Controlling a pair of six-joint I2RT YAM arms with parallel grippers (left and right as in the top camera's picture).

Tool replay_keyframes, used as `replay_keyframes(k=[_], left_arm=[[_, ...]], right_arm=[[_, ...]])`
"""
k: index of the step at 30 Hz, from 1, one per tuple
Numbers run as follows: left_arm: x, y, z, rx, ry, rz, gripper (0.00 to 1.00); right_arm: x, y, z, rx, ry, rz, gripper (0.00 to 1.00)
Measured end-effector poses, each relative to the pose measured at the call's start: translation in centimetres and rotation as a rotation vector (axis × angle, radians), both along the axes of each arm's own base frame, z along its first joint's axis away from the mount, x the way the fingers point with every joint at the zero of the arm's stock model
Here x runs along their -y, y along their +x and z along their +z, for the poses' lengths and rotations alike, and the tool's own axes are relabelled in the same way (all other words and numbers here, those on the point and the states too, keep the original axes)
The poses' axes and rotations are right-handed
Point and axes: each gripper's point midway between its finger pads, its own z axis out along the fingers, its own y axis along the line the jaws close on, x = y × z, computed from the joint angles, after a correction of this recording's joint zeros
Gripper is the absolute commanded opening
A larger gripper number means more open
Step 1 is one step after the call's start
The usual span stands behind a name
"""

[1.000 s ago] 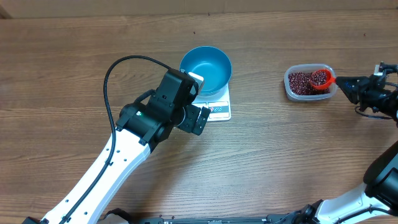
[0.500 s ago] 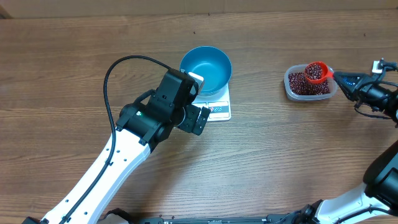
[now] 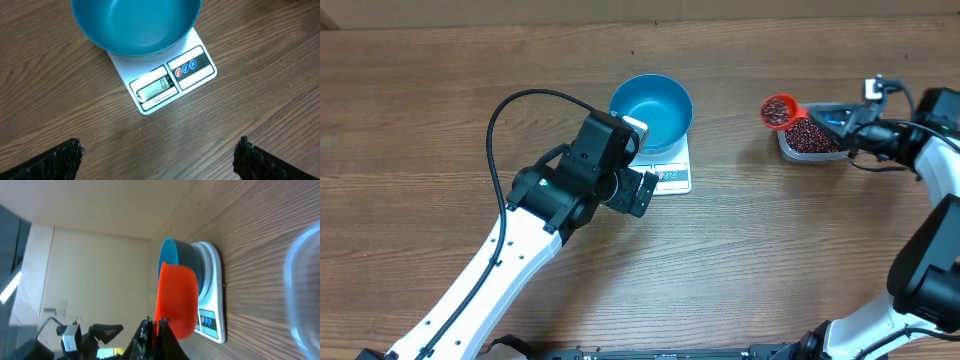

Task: Scoop item into bowl and weigh 150g on scale
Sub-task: 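Lift the bean-filled red scoop out of the tub with the right gripper, then carry the red scoop with the right gripper over the teal bowl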

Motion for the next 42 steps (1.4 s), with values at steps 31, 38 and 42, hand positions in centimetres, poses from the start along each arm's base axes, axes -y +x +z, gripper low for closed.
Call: replay_keyframes(k=[31,38,42], left_arm=[[0.0,0.0,0.0,0.000,0.000,0.000,1.00],[0.0,0.0,0.0,0.000,0.000,0.000,1.00],[0.0,0.0,0.0,0.000,0.000,0.000,0.99]], right_arm=[[-14.7,3.0,1.0,0.188,-0.144,0.238,0.04],[-16.6,3.1,1.3,0.284,-0.187,0.273,0.04],[-17.4,3.4,0.7,0.326,-0.248,0.272,0.04]])
